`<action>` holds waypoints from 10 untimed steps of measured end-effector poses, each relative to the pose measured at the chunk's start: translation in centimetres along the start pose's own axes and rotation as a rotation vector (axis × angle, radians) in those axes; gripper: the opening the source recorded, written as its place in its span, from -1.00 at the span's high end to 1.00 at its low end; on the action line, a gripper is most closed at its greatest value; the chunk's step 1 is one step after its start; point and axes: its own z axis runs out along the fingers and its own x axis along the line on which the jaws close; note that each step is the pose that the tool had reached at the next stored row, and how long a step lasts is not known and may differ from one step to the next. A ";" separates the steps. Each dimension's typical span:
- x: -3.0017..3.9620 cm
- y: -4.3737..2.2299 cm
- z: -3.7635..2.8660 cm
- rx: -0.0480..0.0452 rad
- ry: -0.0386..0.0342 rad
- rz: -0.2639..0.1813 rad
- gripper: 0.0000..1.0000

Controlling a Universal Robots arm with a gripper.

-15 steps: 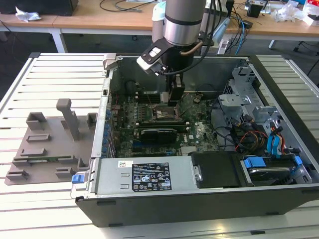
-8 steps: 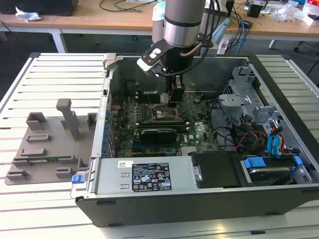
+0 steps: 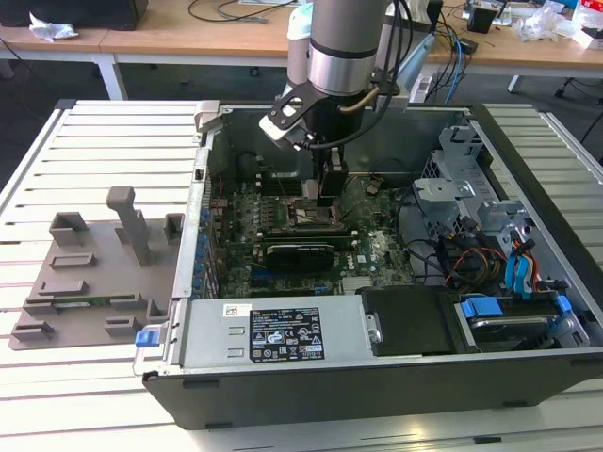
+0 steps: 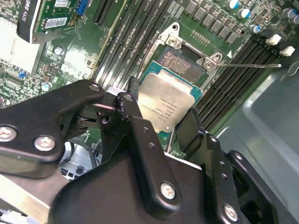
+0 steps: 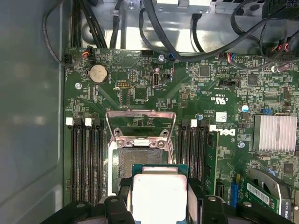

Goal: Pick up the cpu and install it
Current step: 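Place the cpu into insertion slot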

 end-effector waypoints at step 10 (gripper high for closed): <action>0.04 0.03 1.32 0.0000 -0.0001 0.000 -0.11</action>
